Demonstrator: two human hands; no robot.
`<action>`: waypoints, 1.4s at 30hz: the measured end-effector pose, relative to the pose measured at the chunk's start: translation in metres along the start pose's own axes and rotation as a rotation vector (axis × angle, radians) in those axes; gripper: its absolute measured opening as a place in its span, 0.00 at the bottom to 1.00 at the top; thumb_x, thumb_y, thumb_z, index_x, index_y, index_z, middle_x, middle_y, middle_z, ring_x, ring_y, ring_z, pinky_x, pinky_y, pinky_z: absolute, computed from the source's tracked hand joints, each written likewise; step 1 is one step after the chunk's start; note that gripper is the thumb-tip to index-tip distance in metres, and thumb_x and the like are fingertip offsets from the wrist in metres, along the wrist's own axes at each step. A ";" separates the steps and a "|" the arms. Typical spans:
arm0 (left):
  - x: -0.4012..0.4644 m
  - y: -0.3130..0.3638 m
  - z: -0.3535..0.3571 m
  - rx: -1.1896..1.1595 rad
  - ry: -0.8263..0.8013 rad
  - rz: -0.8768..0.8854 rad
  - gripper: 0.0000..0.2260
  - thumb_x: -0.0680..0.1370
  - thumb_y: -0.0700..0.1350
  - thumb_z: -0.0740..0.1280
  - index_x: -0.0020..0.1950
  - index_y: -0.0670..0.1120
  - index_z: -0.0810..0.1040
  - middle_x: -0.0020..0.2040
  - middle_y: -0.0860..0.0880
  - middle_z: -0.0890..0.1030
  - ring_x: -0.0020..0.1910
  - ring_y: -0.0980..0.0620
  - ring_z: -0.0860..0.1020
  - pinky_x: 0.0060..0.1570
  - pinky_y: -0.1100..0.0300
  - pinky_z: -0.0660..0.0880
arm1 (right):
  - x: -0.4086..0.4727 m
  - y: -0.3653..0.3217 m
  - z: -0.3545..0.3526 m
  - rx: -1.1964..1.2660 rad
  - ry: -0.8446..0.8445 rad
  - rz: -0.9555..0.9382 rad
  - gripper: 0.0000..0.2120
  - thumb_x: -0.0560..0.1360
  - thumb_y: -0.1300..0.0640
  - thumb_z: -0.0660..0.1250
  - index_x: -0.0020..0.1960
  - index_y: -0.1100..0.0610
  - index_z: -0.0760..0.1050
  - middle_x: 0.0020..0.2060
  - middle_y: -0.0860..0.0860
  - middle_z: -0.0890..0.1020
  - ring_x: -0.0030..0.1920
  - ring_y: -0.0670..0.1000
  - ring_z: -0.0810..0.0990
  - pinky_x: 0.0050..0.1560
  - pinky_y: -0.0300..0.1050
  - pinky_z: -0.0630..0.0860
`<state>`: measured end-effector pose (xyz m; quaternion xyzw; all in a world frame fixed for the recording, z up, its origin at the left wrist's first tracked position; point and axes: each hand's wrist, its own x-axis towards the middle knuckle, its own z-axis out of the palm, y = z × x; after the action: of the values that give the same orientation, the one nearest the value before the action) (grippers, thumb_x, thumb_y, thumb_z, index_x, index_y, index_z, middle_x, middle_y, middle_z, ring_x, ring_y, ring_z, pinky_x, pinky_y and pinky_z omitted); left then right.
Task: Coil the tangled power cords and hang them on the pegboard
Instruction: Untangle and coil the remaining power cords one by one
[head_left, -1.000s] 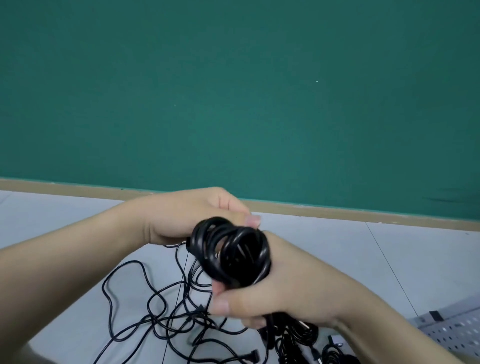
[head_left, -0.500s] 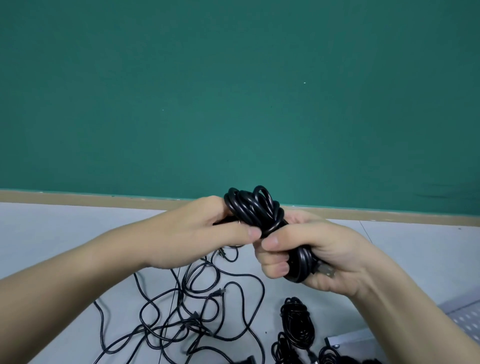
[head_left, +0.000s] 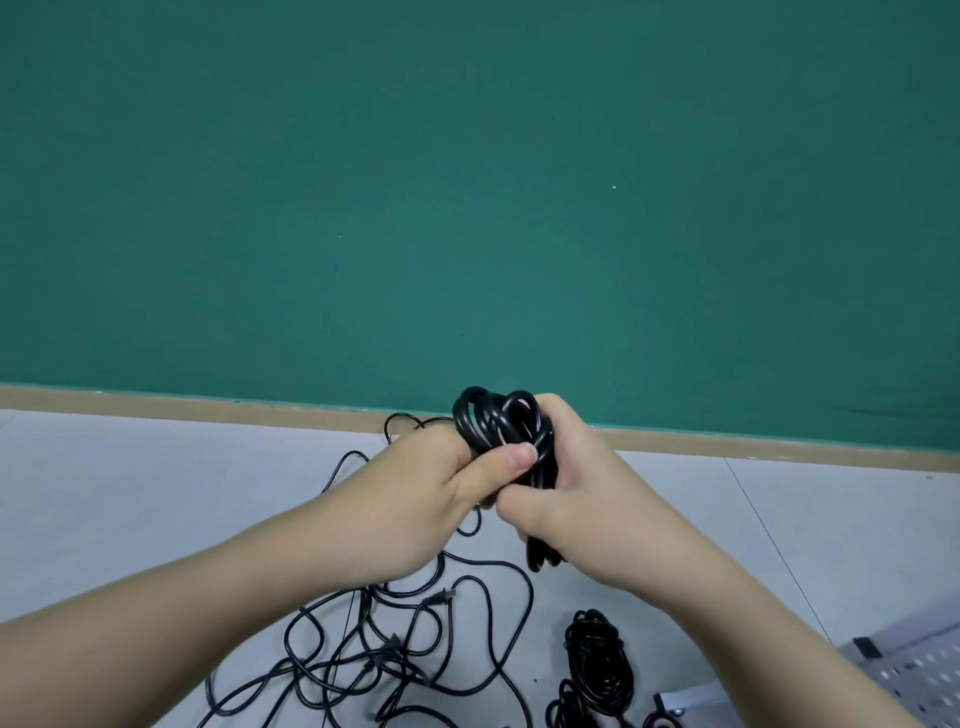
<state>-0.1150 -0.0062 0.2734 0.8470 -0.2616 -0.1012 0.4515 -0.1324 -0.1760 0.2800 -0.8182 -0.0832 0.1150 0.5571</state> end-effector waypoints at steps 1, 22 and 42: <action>-0.003 0.001 0.000 -0.023 -0.013 -0.014 0.19 0.82 0.59 0.56 0.33 0.57 0.72 0.26 0.63 0.71 0.29 0.62 0.71 0.35 0.70 0.67 | 0.000 0.001 0.003 -0.021 0.016 -0.017 0.15 0.73 0.62 0.68 0.56 0.49 0.69 0.37 0.44 0.77 0.34 0.44 0.74 0.36 0.42 0.73; -0.004 0.018 -0.034 0.051 -0.227 0.053 0.19 0.84 0.61 0.54 0.46 0.54 0.81 0.43 0.62 0.85 0.48 0.63 0.82 0.51 0.68 0.74 | -0.008 -0.006 -0.010 0.623 -0.612 0.238 0.05 0.70 0.55 0.77 0.40 0.56 0.84 0.38 0.59 0.84 0.34 0.53 0.83 0.39 0.44 0.81; 0.013 0.001 -0.005 0.187 0.166 -0.121 0.28 0.76 0.76 0.49 0.36 0.55 0.70 0.29 0.52 0.66 0.29 0.50 0.67 0.34 0.47 0.72 | 0.013 -0.002 -0.001 -0.492 0.222 -0.086 0.09 0.77 0.52 0.67 0.39 0.47 0.71 0.32 0.49 0.81 0.32 0.50 0.83 0.34 0.51 0.79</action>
<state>-0.1023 -0.0097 0.2782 0.9050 -0.1802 -0.0332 0.3839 -0.1199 -0.1726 0.2805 -0.9323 -0.0815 -0.0228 0.3517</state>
